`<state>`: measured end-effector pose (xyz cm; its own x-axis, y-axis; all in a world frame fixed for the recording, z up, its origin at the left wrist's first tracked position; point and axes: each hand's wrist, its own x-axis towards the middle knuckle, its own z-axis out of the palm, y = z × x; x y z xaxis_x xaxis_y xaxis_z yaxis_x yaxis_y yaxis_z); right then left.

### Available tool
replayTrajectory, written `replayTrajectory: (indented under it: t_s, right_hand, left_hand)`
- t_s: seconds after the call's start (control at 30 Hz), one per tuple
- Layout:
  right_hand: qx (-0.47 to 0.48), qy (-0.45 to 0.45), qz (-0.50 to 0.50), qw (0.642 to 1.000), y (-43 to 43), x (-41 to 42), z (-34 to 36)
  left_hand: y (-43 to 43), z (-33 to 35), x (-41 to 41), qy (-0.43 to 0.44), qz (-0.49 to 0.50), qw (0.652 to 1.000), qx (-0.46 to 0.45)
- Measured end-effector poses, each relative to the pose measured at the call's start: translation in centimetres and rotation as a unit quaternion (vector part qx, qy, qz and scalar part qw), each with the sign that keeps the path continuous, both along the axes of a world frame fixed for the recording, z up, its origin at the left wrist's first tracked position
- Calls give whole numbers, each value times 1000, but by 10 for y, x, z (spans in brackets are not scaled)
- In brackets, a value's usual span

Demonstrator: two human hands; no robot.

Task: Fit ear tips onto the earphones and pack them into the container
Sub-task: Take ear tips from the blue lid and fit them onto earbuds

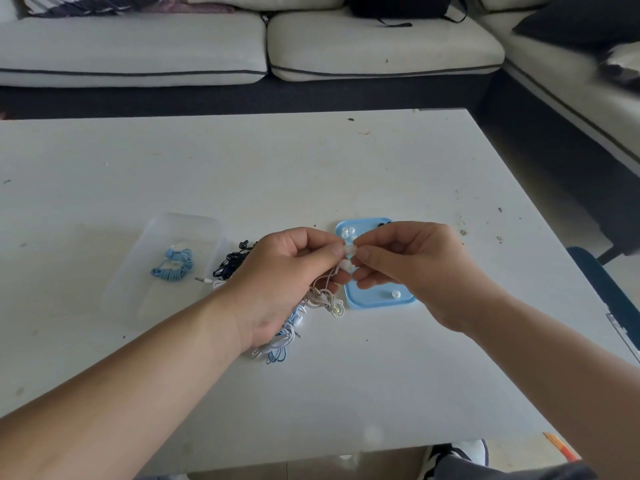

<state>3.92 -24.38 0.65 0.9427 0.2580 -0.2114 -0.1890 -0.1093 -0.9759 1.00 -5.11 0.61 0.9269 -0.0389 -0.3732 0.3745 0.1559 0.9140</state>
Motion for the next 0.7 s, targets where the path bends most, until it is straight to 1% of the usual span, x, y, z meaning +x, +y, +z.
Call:
replayTrajectory:
  t_s: [0.1,0.17,0.23,0.27,0.3,0.37,0.4,0.43,0.53,0.7]
  right_hand:
    - [-6,4,-5,1000,-3,0,-2]
    - [-8,7,-16,1000,-6,-1,-3]
    - [-32,5,-37,999,-12,0,-2]
    - [-68,-1,-49,996,-17,0,-3]
    - [-130,-14,-53,990,-23,1,-6]
    - [-286,-42,-22,957,-35,3,-15]
    - [-345,-47,6,937,-38,4,-21]
    - [-384,-49,28,922,-41,3,-28]
    - [-436,-69,52,896,-42,3,-48]
    - [-458,-68,48,885,-41,6,-63]
  left_hand:
    - [0,3,1,17,-2,999,-37]
    - [-2,5,1,22,-15,998,-49]
    - [-5,5,-1,22,-18,998,-49]
    - [-8,4,-1,23,-15,998,-48]
    - [-9,3,-2,26,-11,998,-47]
    - [-13,0,-2,31,-8,998,-47]
    - [-13,-1,-2,32,-7,998,-45]
    - [-14,-3,-3,32,-6,998,-45]
    - [-15,-6,-4,30,1,998,-47]
    - [-13,-7,-4,29,3,998,-48]
